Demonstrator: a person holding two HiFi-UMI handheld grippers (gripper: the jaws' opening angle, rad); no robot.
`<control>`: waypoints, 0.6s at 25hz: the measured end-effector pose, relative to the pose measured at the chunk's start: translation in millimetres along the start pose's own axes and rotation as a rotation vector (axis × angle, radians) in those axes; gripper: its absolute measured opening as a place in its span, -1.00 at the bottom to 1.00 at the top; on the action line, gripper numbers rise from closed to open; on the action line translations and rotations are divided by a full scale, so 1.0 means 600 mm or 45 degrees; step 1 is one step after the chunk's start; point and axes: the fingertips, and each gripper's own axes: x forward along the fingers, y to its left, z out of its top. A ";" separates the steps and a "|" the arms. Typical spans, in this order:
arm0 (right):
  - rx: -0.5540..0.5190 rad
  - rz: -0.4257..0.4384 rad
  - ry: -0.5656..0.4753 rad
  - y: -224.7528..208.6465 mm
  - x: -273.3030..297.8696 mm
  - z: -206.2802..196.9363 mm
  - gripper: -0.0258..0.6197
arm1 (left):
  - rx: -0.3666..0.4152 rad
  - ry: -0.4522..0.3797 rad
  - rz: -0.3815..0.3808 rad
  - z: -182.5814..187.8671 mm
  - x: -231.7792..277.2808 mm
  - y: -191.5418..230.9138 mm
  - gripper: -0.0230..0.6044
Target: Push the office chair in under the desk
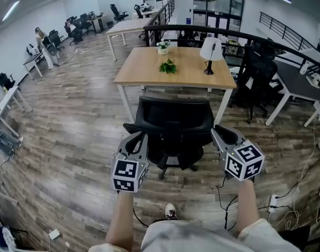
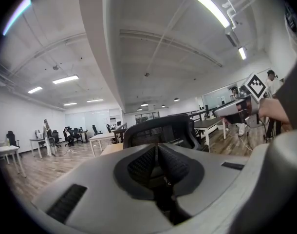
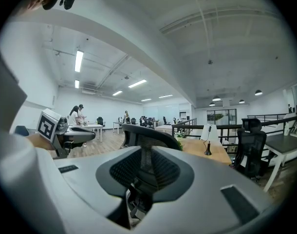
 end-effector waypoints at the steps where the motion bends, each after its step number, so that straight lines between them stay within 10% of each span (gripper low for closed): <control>1: 0.001 0.001 0.007 -0.001 0.006 -0.001 -0.61 | -0.002 0.001 0.003 -0.001 0.004 0.005 -0.78; 15: 0.027 -0.070 0.051 -0.041 0.088 -0.022 -0.37 | -0.042 0.040 0.024 -0.047 0.081 0.086 -0.42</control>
